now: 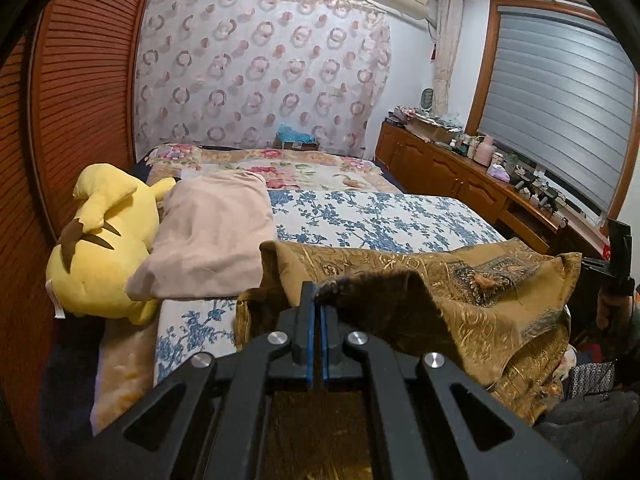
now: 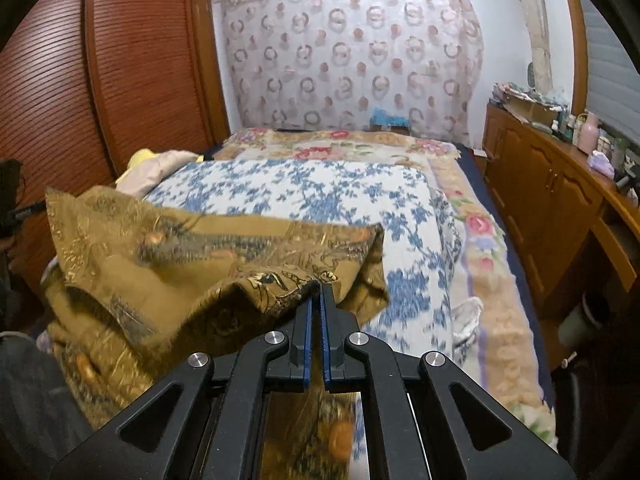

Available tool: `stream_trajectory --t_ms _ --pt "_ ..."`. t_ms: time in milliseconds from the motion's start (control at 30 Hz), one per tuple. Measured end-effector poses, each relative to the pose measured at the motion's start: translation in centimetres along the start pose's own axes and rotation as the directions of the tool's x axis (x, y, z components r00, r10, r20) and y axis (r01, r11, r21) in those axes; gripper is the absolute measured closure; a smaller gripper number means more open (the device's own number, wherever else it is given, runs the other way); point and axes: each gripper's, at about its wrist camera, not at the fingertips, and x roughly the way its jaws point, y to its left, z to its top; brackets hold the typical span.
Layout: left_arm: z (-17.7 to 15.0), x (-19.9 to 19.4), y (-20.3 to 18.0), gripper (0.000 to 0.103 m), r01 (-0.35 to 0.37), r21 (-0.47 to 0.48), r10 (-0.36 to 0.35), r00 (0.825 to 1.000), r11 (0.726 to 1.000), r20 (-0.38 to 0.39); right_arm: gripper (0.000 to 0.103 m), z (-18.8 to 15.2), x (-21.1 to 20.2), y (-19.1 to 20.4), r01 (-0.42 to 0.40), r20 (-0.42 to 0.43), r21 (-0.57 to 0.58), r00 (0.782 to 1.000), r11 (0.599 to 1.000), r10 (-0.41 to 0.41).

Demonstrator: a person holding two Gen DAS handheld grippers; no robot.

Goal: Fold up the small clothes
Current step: 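Lift the shirt with both grippers and fold it over onto itself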

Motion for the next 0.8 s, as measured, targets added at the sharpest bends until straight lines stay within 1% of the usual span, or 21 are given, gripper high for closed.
stream_trajectory --t_ms 67,100,133,200,233,267,333,400,433,467,533,567,600,667,733,800 --pt "-0.2 -0.2 -0.1 0.103 -0.013 0.002 0.013 1.0 1.0 -0.013 0.102 -0.6 0.1 -0.2 -0.008 -0.029 0.005 1.0 1.0 0.009" --pt "-0.3 -0.1 0.1 0.103 -0.026 0.002 0.026 0.999 1.0 -0.022 0.102 -0.9 0.4 -0.1 -0.001 -0.052 -0.003 0.999 1.0 0.001" --pt "-0.3 -0.1 0.2 0.1 -0.031 0.002 0.031 0.999 1.0 -0.03 0.102 -1.0 0.7 -0.2 0.015 -0.06 -0.007 0.998 1.0 -0.016" --pt "-0.4 0.3 0.6 0.099 -0.046 0.006 0.046 0.998 0.999 -0.05 0.101 -1.1 1.0 -0.7 0.02 -0.067 0.001 0.998 1.0 -0.02" --pt "-0.4 0.4 0.7 0.096 -0.053 0.007 0.053 0.997 0.999 -0.054 0.098 -1.3 0.9 -0.8 0.028 -0.065 0.001 0.997 1.0 -0.028" --pt "-0.4 0.4 0.9 0.094 -0.068 0.01 0.068 0.996 0.998 -0.058 0.097 -1.3 0.8 -1.1 0.044 -0.059 0.0 0.997 0.999 -0.044" --pt "-0.4 0.0 1.2 0.093 -0.08 0.008 0.081 0.995 0.997 -0.053 0.095 -0.8 0.1 -1.7 0.063 -0.037 0.011 0.997 0.998 -0.063" --pt "-0.3 -0.7 1.6 0.087 -0.075 0.004 0.075 0.996 0.997 -0.041 0.088 -0.3 -0.6 -2.3 0.08 -0.015 0.019 0.997 0.997 -0.08" --pt "-0.3 -1.0 1.7 0.078 -0.078 0.005 0.079 0.996 0.997 -0.036 0.084 -0.1 -0.8 -2.5 0.097 -0.009 0.018 0.995 0.995 -0.097" --pt "-0.2 -1.2 1.9 0.073 -0.085 0.006 0.085 0.996 0.996 -0.03 0.081 0.0 -1.0 -2.6 0.111 -0.004 0.015 0.994 0.994 -0.111" --pt "0.2 -1.4 2.2 0.069 -0.097 0.004 0.097 0.995 0.995 -0.026 0.079 0.8 -0.9 -2.9 0.132 0.011 0.009 0.991 0.991 -0.132" --pt "0.4 -1.4 2.4 0.065 -0.1 0.0 0.1 0.995 0.995 -0.024 0.074 1.1 -0.7 -3.0 0.133 0.015 0.006 0.991 0.991 -0.133" --pt "0.6 -1.3 2.5 0.062 -0.099 -0.001 0.099 0.995 0.995 -0.026 0.071 1.5 -0.2 -3.0 0.133 0.017 0.002 0.991 0.991 -0.133" --pt "1.2 -0.8 2.6 0.053 -0.097 0.004 0.097 0.995 0.995 -0.032 0.05 2.1 0.7 -2.9 0.136 0.019 0.0 0.991 0.991 -0.136" --pt "1.7 0.2 2.4 0.047 -0.094 0.013 0.094 0.995 0.996 -0.04 0.044 2.7 2.1 -2.8 0.12 0.01 0.003 0.993 0.993 -0.12" --pt "2.1 1.6 2.3 0.046 -0.094 0.02 0.095 0.994 0.995 -0.059 0.043 3.2 4.2 -2.6 0.102 -0.013 0.003 0.995 0.995 -0.101"
